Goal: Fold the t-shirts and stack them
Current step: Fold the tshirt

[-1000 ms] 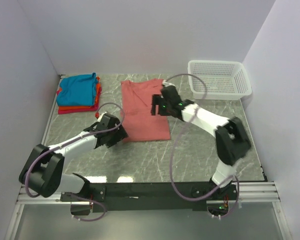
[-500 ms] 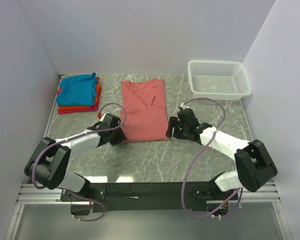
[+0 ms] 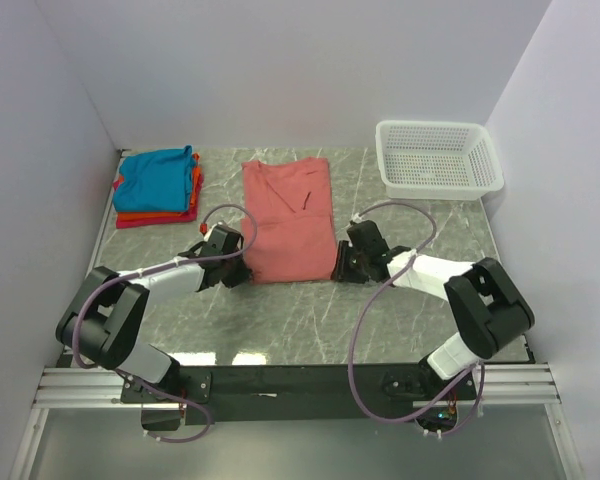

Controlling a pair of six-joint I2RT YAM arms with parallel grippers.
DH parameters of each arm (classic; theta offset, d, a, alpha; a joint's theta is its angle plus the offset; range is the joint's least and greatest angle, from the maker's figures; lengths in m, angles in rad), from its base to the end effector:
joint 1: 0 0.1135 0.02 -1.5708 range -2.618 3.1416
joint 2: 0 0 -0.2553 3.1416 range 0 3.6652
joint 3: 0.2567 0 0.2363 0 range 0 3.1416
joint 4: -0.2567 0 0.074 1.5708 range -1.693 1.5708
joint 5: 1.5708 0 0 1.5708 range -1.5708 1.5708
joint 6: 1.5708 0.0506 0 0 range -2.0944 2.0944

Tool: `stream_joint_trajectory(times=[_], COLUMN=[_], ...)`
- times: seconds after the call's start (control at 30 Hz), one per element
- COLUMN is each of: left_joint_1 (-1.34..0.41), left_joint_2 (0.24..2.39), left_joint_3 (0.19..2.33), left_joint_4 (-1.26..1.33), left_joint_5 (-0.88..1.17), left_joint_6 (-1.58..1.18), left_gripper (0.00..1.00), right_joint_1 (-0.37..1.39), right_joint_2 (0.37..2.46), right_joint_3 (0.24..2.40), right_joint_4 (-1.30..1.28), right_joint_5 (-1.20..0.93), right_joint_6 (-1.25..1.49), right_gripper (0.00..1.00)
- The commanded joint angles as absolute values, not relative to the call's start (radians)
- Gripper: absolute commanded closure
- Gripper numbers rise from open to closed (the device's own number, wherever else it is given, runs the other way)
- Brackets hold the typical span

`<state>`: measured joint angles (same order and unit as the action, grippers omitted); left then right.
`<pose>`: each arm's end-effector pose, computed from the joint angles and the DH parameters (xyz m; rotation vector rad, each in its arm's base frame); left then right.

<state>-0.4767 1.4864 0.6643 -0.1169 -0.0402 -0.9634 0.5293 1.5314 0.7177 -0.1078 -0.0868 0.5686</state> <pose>0.2422 -0.1228 0.1408 -0.6412 2.5122 -0.5196 0.2444 0.1481 0.1446 0.0130 2.5777 0.5481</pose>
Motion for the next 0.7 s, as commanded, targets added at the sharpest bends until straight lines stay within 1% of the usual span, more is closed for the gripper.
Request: stream_joint_trajectory(times=[0.0, 0.07, 0.1, 0.17, 0.2, 0.3, 0.47, 0.6, 0.67], left_joint_1=[-0.476, -0.476, -0.476, -0.477, -0.477, -0.479, -0.489, -0.54, -0.581], left_joint_2=[1.49, 1.485, 1.48, 1.471, 1.456, 1.416, 1.32, 1.234, 1.169], left_joint_3=[0.646, 0.646, 0.644, 0.635, 0.631, 0.603, 0.551, 0.508, 0.496], left_joint_4=[-0.14, -0.147, -0.146, -0.147, -0.146, -0.156, -0.179, -0.254, -0.303], left_joint_5=[-0.084, -0.09, -0.087, -0.09, -0.095, -0.095, -0.101, -0.115, -0.159], left_joint_6=[-0.957, -0.953, -0.951, -0.968, -0.972, -0.982, -0.991, -1.026, -1.06], left_gripper=[0.99, 0.99, 0.99, 0.99, 0.99, 0.99, 0.99, 0.99, 0.99], right_joint_1=[0.528, 0.526, 0.526, 0.528, 0.529, 0.528, 0.532, 0.575, 0.61], right_joint_2=[1.588, 1.624, 1.631, 1.623, 1.617, 1.579, 1.5, 1.402, 1.329], right_joint_3=[0.781, 0.795, 0.796, 0.784, 0.77, 0.75, 0.7, 0.589, 0.536], right_joint_4=[-0.086, -0.115, -0.117, -0.101, -0.094, -0.104, -0.126, -0.135, -0.152], right_joint_5=[-0.04, -0.032, -0.04, -0.063, -0.066, -0.061, -0.116, -0.205, -0.212], right_joint_6=[0.572, 0.568, 0.569, 0.569, 0.571, 0.572, 0.571, 0.595, 0.623], right_gripper=[0.61, 0.66, 0.71, 0.78, 0.89, 1.0, 1.0, 1.0, 1.0])
